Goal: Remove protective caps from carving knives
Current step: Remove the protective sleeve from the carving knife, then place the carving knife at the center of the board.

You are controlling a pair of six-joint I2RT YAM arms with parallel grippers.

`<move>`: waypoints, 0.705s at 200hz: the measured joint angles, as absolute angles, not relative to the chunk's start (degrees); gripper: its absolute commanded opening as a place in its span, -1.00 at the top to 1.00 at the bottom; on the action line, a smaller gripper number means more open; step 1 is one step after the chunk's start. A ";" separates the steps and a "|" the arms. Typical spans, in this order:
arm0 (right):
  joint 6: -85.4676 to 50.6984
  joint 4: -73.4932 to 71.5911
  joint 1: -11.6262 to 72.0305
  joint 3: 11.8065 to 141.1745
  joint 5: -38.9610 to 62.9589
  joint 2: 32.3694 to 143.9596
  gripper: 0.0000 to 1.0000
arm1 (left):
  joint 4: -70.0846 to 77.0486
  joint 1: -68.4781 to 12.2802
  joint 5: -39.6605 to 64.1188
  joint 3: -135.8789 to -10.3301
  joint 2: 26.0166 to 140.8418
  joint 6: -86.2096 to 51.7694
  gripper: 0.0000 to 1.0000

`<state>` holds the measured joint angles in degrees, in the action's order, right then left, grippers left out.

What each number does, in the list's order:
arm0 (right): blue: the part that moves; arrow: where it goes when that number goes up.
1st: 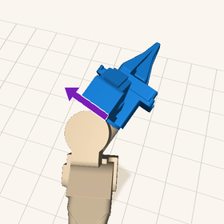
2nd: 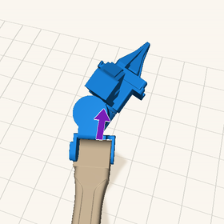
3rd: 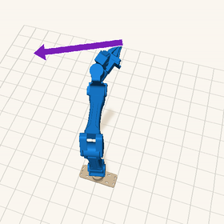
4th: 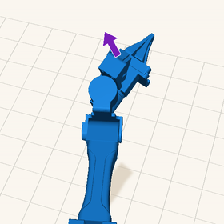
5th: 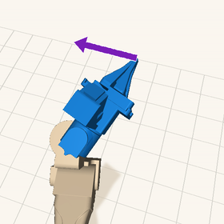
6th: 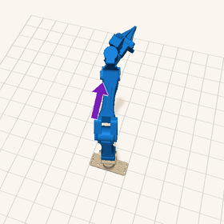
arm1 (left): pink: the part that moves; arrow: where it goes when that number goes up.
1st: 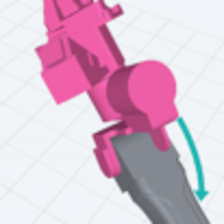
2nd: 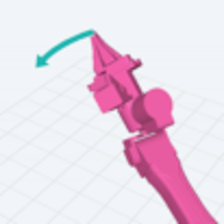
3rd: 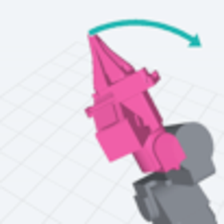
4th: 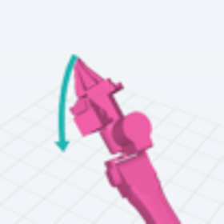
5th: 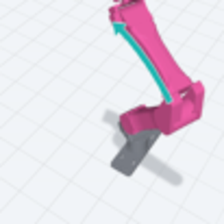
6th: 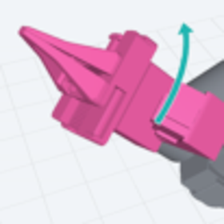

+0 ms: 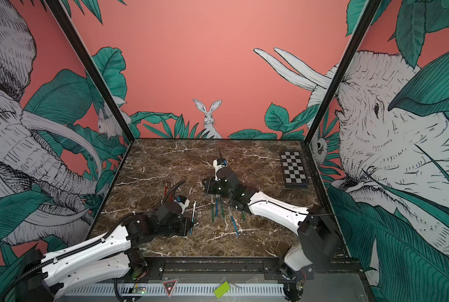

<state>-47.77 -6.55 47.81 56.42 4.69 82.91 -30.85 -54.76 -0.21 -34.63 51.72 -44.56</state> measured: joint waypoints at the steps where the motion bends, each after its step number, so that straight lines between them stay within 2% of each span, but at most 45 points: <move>1: -47.59 -6.39 47.77 56.38 4.54 82.72 1.00 | -31.33 -54.52 -0.62 -35.03 51.75 -44.34 1.00; 39: -44.40 0.08 46.61 55.29 1.96 73.73 1.00 | -36.69 -47.86 -3.66 -40.07 54.57 -41.41 1.00; 141: -38.11 18.11 46.61 48.45 -3.79 56.03 1.00 | -44.49 -33.15 -8.16 -51.88 76.36 -31.88 1.00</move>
